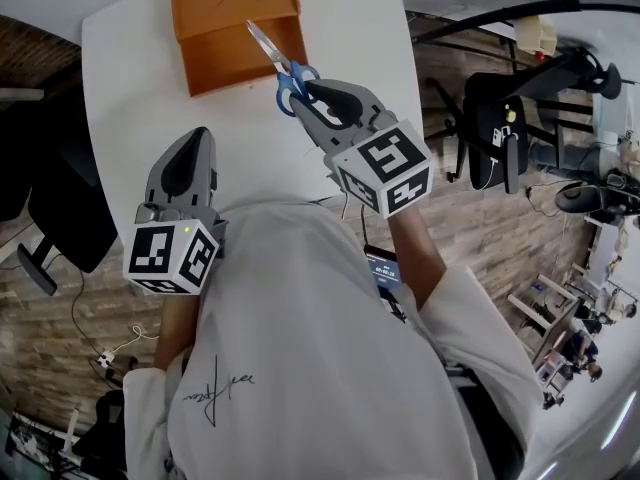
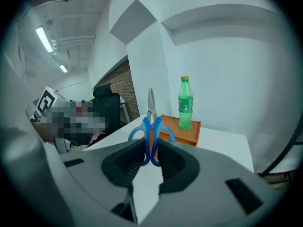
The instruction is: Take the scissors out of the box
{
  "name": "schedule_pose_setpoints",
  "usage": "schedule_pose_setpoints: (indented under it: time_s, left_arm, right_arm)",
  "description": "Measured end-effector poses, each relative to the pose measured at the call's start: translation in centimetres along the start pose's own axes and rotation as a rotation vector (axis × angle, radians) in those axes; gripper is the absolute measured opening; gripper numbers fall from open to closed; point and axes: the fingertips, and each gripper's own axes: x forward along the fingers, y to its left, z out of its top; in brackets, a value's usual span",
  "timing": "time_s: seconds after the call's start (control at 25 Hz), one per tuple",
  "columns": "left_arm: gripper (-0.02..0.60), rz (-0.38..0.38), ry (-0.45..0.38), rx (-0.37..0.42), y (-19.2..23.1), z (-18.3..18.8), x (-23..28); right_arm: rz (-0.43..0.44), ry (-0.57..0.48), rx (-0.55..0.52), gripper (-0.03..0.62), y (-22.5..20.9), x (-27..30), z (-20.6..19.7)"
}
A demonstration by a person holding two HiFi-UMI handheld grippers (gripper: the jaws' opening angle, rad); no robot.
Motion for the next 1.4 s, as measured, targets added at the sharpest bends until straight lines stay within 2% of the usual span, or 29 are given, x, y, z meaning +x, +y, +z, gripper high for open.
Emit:
schedule_pose_setpoints:
  time_s: [0.28,0.52,0.8,1.4]
  left_arm:
    - [0.003,0.004,-0.02,-0.005,-0.2,0.5,0.2]
    - [0.003,0.026,-0.059,-0.031,0.1,1.2,-0.2]
    - [0.003,0.054,-0.105,-0.052,0.5,2.2,-0.6]
    - [0.004,0.062,-0.103,-0.059,0.4,2.0,-0.9]
  right_arm:
    - [0.017,-0.072,0.03,0.091,0.1,-0.5,0.8]
    - [0.032,-0.141,0.004,0.091,1.1,-1.3,1.8]
    - [0.037,-0.161,0.013,0.091,1.5,-1.9,1.8]
    - [0.034,-0.158,0.01,0.091,1.6,-2.3,1.6]
